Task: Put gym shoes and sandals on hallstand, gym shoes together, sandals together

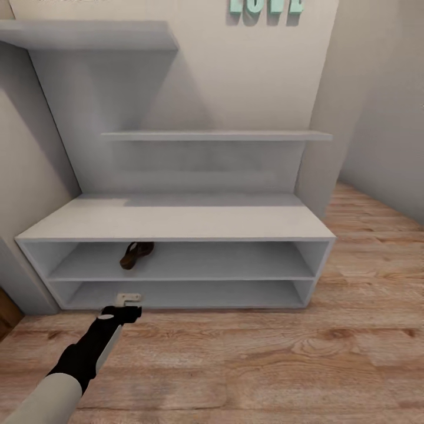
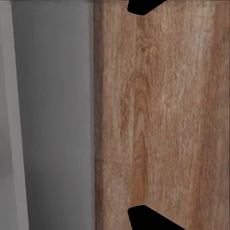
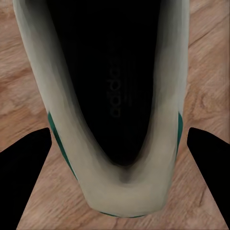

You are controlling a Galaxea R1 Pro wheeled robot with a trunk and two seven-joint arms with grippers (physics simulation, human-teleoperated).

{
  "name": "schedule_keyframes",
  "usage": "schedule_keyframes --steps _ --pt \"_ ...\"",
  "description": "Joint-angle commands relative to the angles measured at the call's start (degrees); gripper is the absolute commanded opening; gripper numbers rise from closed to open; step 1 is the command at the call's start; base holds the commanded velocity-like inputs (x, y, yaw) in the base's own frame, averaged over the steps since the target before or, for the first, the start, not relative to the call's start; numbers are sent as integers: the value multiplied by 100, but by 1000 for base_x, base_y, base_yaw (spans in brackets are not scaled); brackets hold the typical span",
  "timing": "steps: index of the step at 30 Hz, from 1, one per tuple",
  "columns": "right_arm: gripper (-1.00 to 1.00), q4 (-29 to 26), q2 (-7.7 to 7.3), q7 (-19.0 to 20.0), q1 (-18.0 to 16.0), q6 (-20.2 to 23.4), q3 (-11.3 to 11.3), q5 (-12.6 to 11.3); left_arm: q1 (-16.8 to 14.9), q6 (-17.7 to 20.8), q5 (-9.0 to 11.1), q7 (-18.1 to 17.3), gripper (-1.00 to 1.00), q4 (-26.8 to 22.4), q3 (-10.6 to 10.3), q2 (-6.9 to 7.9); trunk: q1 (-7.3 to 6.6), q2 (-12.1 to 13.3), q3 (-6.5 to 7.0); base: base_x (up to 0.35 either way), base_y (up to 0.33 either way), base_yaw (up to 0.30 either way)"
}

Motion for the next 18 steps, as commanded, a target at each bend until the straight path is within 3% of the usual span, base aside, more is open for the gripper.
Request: schedule_keyframes --steps 1,6,7,10,13,18 --pt "-100 -9 2 45 -10 -30 -37 59 16 -82 50 48 100 20 -38 7 -2 -2 -5 -43 -31 0" --pt "-100 -59 5 45 -10 -33 -34 59 193 -751 49 7 100 344 -36 2 -2 -2 -5 -18 -13 0" --pt "-100 -67 10 42 -10 -34 -33 64 426 -1130 49 -136 100 640 -32 7 -2 -2 -5 -2 -2 0" --pt "-100 -65 12 39 -10 -34 -33 65 641 -1471 49 -362 100 718 -32 15 -2 -2 -5 -1 -1 0" --pt "-100 -60 13 37 -10 -34 -28 66 879 -1843 49 -735 100 746 -31 44 -2 -2 -5 0 0 0" --pt "-100 -44 17 36 -10 -34 -25 66 1317 -2377 44 -1727 100 766 -12 100 -2 -2 -5 0 0 0"
